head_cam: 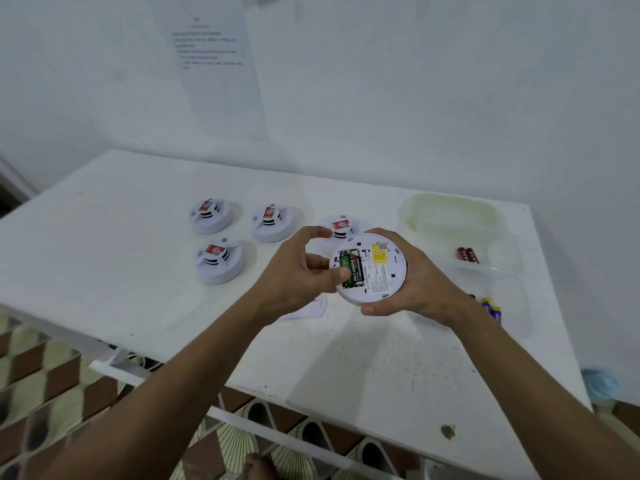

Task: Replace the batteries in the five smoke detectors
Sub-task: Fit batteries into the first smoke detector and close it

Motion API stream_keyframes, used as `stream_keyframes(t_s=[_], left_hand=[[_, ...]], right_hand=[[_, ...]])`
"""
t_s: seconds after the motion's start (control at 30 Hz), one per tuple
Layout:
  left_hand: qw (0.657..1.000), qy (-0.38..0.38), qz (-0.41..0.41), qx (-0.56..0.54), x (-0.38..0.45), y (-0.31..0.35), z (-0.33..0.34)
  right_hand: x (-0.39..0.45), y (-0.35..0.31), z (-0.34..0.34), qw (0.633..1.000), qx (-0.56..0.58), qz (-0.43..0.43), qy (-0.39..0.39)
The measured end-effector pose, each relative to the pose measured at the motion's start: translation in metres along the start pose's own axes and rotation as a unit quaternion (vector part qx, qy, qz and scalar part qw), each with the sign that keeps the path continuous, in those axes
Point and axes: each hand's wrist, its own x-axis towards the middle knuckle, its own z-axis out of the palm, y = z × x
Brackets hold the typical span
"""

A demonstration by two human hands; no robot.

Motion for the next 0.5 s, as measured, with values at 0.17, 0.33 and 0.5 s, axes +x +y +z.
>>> stream_keyframes(t_s=[0.17, 0.33, 0.5], left_hand=[[0.998, 0.012, -0.02, -0.058, -0.003, -0.007, -0.014], [0.954, 0.057, -0.018, 0.294, 0.004, -0.058, -0.04], [0.929, -0.05, -0.071, 0.359, 0.01, -0.091, -0.04]], right_hand=[[0.003, 0.0, 0.005, 1.0, -0.001, 0.005, -0.003], [0.0, 0.003, -0.002, 1.0, -0.018, 0.018, -0.006], [0.001, 0.005, -0.003, 0.999, -0.026, 0.03, -0.024]])
